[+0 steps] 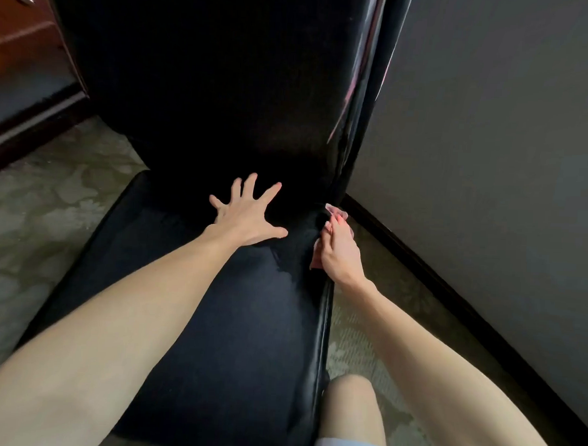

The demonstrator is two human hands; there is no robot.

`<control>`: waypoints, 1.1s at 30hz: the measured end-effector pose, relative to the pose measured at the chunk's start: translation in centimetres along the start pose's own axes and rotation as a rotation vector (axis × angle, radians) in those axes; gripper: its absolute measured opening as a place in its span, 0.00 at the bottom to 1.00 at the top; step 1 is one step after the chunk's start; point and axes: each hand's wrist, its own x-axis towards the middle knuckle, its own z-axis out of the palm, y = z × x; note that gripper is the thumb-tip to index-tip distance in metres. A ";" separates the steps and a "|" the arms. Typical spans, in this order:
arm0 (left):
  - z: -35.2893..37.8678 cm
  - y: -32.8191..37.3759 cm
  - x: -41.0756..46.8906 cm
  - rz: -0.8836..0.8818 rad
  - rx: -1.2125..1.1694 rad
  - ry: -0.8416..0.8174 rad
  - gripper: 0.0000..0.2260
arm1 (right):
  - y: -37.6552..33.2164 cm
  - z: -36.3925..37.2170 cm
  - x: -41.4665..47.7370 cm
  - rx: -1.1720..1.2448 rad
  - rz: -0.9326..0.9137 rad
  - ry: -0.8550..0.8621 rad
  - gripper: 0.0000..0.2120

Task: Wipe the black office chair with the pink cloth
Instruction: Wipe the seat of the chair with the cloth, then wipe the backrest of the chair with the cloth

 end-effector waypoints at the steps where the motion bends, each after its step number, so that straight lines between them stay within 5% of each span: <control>1: -0.8 0.4 -0.4 -0.006 -0.032 0.026 0.43 | -1.3 -0.9 -0.6 0.055 0.014 0.013 0.22; 7: -9.1 2.2 -3.8 -0.088 -0.140 0.049 0.39 | -11.1 -6.8 -2.2 0.343 0.128 0.021 0.21; 23: -29.6 1.3 -10.4 -0.018 -0.109 0.106 0.31 | -31.3 -14.9 -5.4 0.443 0.173 0.071 0.18; 33: -37.5 -0.7 -8.0 0.113 0.022 0.205 0.29 | -38.3 -18.9 -0.6 0.049 -0.062 0.166 0.23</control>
